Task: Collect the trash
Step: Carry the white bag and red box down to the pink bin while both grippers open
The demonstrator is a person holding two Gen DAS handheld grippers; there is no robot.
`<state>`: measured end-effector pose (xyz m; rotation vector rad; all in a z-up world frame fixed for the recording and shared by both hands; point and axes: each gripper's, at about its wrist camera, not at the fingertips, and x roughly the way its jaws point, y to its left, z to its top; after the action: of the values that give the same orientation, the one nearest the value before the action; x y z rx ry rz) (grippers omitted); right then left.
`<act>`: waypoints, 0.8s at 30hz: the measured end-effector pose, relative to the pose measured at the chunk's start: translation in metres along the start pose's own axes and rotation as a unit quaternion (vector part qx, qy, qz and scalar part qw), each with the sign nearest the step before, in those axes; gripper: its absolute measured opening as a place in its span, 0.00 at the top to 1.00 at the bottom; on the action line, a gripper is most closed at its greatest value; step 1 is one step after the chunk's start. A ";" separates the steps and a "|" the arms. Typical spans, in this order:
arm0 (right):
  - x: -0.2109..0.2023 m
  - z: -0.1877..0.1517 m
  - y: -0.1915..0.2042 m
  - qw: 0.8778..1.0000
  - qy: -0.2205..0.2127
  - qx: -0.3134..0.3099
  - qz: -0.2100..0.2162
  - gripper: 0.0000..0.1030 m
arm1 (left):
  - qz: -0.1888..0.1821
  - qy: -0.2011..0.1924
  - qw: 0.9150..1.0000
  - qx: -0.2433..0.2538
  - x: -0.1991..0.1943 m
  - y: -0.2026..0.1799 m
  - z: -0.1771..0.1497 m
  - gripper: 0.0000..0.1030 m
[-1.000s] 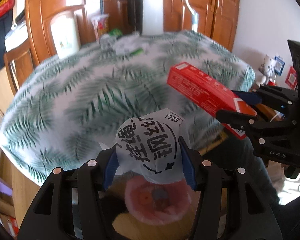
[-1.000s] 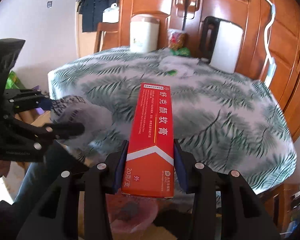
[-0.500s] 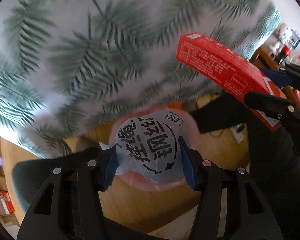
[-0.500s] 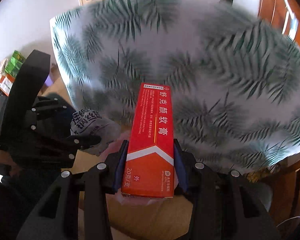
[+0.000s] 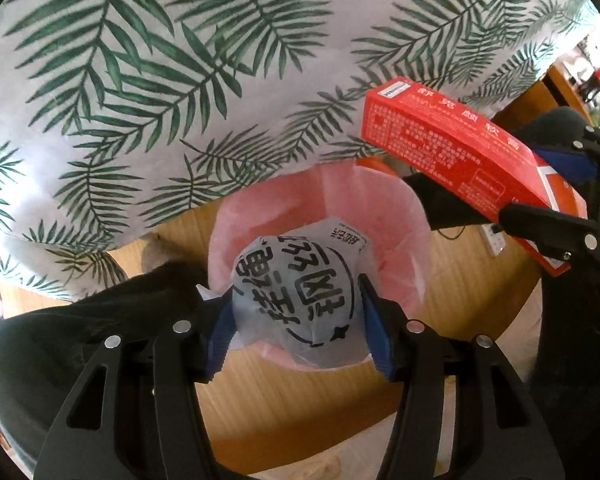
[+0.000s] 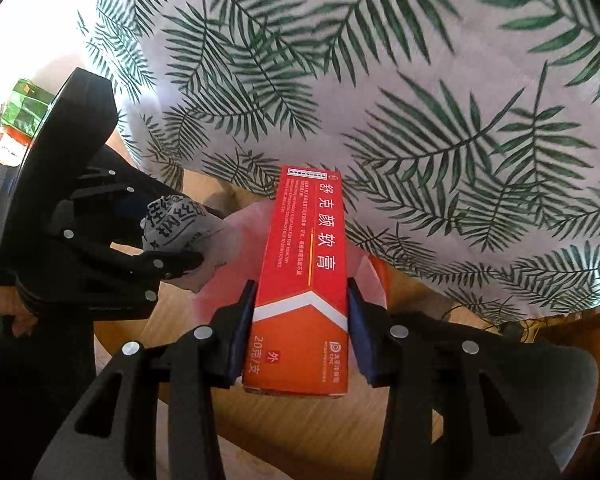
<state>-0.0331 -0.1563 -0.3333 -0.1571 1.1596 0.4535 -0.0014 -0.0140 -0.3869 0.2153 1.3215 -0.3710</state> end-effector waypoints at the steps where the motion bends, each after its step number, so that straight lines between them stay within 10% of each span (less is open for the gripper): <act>1: 0.002 0.001 0.000 1.000 0.002 0.000 0.000 0.59 | -0.002 0.002 1.000 -0.002 0.002 0.001 0.001 0.44; 24: 0.086 0.002 0.020 0.995 0.088 -0.045 0.026 0.58 | 0.019 0.008 0.998 -0.053 0.012 0.024 0.003 0.36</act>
<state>-0.0121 -0.1150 -0.4086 -0.2505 1.3196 0.5471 0.0128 0.0051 -0.3990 0.1535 1.3476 -0.2665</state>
